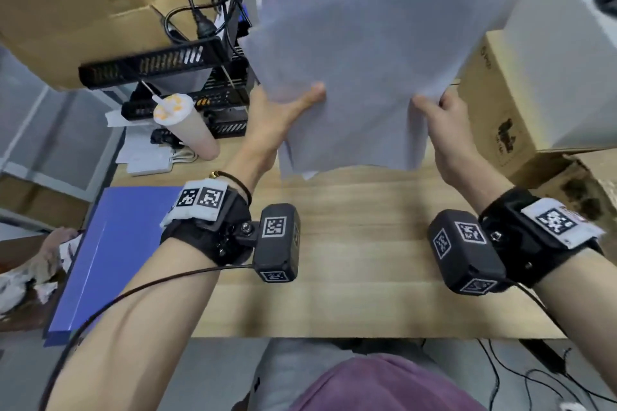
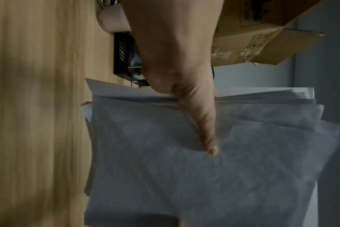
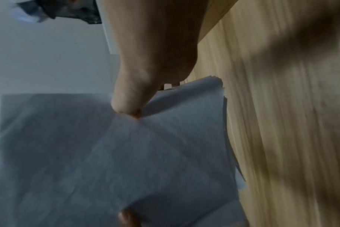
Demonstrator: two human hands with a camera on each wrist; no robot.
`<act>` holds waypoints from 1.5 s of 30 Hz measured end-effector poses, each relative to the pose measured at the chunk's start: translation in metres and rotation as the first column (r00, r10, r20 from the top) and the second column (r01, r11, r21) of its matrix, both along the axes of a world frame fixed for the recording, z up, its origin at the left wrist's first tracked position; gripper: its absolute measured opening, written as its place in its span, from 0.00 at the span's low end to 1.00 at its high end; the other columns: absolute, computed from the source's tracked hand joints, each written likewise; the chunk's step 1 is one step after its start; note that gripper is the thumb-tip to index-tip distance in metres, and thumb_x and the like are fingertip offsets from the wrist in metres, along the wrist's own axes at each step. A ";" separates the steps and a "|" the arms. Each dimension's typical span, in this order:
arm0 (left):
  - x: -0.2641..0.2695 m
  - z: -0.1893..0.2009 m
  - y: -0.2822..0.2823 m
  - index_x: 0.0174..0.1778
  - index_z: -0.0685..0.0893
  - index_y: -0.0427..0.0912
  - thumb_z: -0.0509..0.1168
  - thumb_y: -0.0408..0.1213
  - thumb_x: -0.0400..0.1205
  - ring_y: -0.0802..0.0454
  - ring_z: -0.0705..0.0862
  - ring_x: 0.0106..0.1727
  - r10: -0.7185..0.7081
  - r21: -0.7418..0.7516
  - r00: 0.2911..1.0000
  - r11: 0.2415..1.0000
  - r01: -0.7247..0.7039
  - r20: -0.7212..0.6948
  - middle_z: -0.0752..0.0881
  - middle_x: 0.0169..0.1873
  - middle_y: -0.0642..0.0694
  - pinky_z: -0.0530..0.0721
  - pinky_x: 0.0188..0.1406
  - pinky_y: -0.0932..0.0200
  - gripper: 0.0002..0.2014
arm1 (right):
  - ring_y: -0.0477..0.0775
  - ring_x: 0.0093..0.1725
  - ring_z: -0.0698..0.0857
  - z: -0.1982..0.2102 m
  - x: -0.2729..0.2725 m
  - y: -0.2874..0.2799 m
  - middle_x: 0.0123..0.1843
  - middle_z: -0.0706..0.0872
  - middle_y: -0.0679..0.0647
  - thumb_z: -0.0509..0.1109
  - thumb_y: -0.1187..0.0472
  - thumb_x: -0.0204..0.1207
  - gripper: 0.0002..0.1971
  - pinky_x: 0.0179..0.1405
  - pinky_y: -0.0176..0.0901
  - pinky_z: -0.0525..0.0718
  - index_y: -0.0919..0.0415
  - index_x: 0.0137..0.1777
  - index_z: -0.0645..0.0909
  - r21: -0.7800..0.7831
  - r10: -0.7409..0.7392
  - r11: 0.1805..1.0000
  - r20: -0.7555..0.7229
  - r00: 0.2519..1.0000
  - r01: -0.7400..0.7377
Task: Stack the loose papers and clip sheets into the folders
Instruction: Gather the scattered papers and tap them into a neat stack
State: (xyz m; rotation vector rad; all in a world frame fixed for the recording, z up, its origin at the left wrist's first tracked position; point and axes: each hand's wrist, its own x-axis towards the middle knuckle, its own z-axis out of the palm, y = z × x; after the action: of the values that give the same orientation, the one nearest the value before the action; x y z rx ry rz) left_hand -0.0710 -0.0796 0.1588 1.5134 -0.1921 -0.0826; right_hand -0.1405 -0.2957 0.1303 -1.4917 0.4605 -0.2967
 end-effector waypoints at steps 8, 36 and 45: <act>-0.024 -0.085 0.018 0.61 0.85 0.42 0.78 0.29 0.72 0.56 0.89 0.55 -0.064 0.148 0.971 0.984 0.099 -0.228 0.91 0.53 0.49 0.86 0.53 0.59 0.21 | 0.44 0.51 0.81 -0.073 -0.020 0.005 0.51 0.86 0.48 0.61 0.74 0.75 0.17 0.40 0.21 0.77 0.62 0.60 0.81 -0.042 0.123 0.990 -0.219 0.968 -0.136; -0.032 -0.117 -0.003 0.60 0.81 0.32 0.70 0.26 0.68 0.50 0.88 0.49 0.131 0.088 0.947 0.990 -0.110 -0.293 0.89 0.51 0.39 0.86 0.46 0.58 0.23 | 0.37 0.39 0.81 -0.094 -0.014 -0.007 0.43 0.83 0.47 0.60 0.73 0.70 0.12 0.37 0.28 0.77 0.62 0.50 0.79 0.087 0.126 0.990 -0.166 0.978 -0.113; -0.040 -0.108 0.008 0.56 0.81 0.38 0.64 0.26 0.65 0.58 0.85 0.46 0.112 0.156 0.955 0.985 -0.071 -0.275 0.87 0.45 0.49 0.82 0.43 0.65 0.22 | 0.38 0.48 0.82 -0.098 -0.022 -0.019 0.53 0.85 0.50 0.60 0.73 0.67 0.21 0.41 0.19 0.76 0.64 0.60 0.79 0.090 0.262 0.965 -0.201 0.944 -0.248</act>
State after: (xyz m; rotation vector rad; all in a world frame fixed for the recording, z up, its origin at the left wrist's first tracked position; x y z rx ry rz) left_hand -0.1108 -0.0718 0.0504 1.6333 0.1165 -0.2413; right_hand -0.1630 -0.3148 0.0322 -1.5080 0.4347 0.0823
